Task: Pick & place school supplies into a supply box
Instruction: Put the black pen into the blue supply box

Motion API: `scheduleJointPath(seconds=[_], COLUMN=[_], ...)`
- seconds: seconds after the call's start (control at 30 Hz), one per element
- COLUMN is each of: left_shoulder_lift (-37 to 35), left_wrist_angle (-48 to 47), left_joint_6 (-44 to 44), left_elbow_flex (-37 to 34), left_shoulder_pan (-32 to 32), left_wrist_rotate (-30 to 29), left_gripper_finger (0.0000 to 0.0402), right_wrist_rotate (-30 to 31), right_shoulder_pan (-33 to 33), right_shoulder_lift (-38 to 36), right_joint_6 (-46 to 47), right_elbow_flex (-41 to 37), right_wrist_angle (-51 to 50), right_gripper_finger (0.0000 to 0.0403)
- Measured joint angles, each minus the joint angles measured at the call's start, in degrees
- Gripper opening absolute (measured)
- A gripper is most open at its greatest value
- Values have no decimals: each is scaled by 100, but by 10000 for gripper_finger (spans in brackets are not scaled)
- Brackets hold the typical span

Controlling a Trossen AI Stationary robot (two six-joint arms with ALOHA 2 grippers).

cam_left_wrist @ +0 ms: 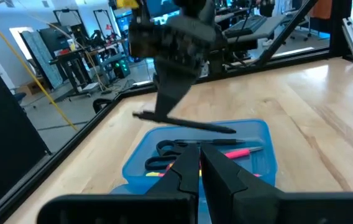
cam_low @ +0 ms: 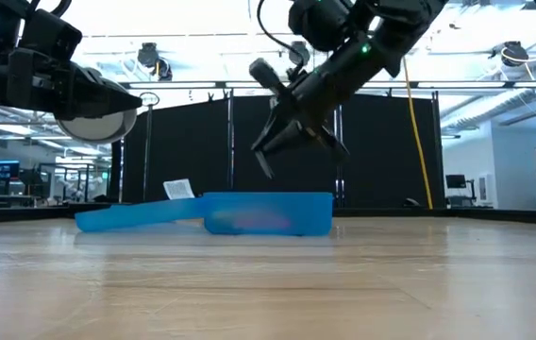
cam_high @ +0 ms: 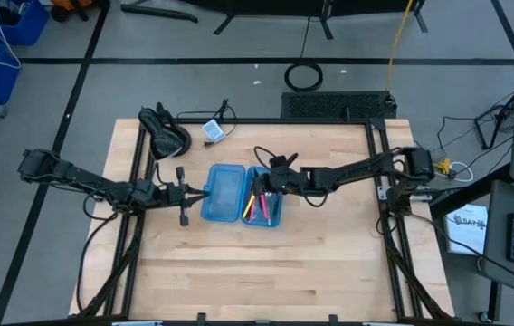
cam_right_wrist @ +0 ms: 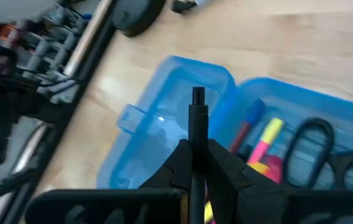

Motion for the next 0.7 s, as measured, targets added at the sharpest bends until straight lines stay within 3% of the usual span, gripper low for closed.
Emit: scheduleJointPath(seconds=[0.37, 0.7], left_shoulder_lift=[0, -2], left_wrist_angle=[-3, 2], left_joint_6=[-9, -33], left_elbow_flex=[0, 0], left_shoulder_pan=[-5, -5], left_wrist_rotate=[4, 14], left_gripper_finger=[21, 21], right_wrist_rotate=[-15, -8], right_shoulder_pan=[19, 6], right_shoulder_lift=[556, 574], right_joint_6=[380, 381], right_elbow_flex=[1, 2], right_wrist_angle=[-137, -848], right_gripper_finger=[16, 16])
